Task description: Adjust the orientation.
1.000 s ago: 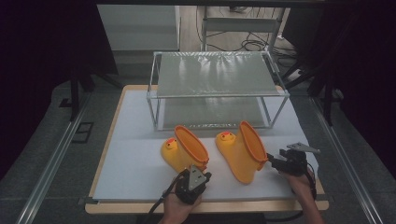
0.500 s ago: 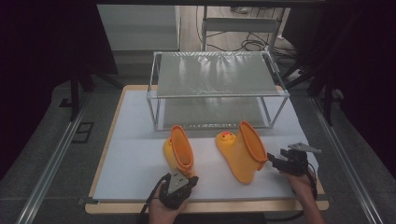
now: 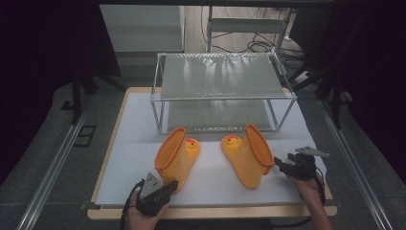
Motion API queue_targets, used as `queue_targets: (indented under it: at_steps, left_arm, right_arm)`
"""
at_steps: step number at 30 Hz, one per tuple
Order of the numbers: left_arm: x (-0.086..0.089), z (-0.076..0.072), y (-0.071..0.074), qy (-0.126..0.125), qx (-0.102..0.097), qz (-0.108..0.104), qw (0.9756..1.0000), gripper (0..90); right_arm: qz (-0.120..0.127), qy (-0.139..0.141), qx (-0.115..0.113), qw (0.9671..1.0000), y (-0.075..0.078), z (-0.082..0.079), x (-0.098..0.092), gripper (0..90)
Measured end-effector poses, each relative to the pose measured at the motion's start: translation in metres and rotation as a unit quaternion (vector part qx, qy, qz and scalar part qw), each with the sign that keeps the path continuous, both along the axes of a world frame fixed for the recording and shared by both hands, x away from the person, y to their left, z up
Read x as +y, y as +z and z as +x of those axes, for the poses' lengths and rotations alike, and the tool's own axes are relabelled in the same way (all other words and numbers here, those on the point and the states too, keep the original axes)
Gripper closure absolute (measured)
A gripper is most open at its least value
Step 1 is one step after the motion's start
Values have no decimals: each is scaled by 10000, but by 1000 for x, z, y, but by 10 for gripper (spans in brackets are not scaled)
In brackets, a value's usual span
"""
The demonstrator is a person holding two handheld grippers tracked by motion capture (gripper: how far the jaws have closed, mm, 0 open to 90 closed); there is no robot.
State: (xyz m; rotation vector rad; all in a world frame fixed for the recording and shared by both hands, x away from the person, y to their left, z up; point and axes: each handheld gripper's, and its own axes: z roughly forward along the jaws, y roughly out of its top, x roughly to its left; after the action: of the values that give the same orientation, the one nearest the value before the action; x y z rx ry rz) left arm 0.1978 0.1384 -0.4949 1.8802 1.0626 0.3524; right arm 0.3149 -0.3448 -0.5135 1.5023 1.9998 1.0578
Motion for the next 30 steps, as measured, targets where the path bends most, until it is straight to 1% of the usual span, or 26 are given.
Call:
queue_targets:
  at_steps: [2,4,6,8,9,11,13,14,16,17,18,19,20,22,23,24,25,26,27,28,30]
  left_arm:
    - [3,-1,-1,-145,51,-115,9998,847]
    - [9,-4,0,-178,88,-214,9996,816]
    - [20,-7,1,-202,153,-407,9989,774]
    - [33,-9,3,-147,180,-491,9985,736]
    - [39,-9,4,-105,160,-491,9986,711]
    - [52,-7,5,62,133,-524,9985,655]
    - [64,-1,6,245,231,-628,9975,609]
    - [70,4,6,339,249,-665,9969,607]
    - [76,15,7,450,296,-673,9963,604]
    - [78,21,7,500,281,-658,9962,602]
    - [78,27,8,505,267,-627,9964,602]
    - [78,34,9,456,314,-610,9966,596]
    - [79,41,10,405,378,-603,9966,581]
    - [79,56,12,308,590,-567,9962,548]
    - [79,56,12,308,590,-567,9962,547]
    - [79,61,13,376,554,-562,9962,550]
    - [79,69,17,403,559,-581,9959,548]
    - [79,69,17,403,559,-581,9959,544]
    - [78,75,21,397,554,-440,9967,540]
    - [77,77,23,419,519,-375,9971,536]
    - [76,78,25,409,492,-380,9972,531]
  right_arm:
    - [-2,-2,0,10000,0,0,0,336]
    - [14,1,-3,10000,1,-1,0,338]
    - [43,11,-16,10000,2,-1,0,340]
    - [74,18,-10,10000,2,-1,-1,340]
    - [69,22,-19,10000,2,-1,-2,340]
    - [71,37,-49,10000,3,-1,-3,342]
    - [109,35,-57,9999,4,-1,-3,346]
    - [121,40,-60,9999,5,-1,-3,347]
    - [138,68,-69,9999,5,-1,-3,353]
    - [140,82,-70,9998,5,-1,-3,355]
    - [143,100,-68,9998,5,-1,-3,358]
    - [153,116,-64,9998,5,-1,-2,361]
    - [155,144,-60,9998,5,-1,-2,365]
    - [180,211,-54,9996,4,-1,-2,370]
    - [180,211,-54,9996,4,-1,-2,370]
    - [171,310,-56,9994,4,-1,-2,380]
    - [164,364,-51,9992,5,-1,-3,388]
    - [157,422,-63,9990,5,-1,-3,395]
    - [152,475,-64,9987,6,-2,-3,405]
    - [156,531,-69,9984,6,-2,-3,417]
    - [105,647,-84,9978,7,-3,-3,463]
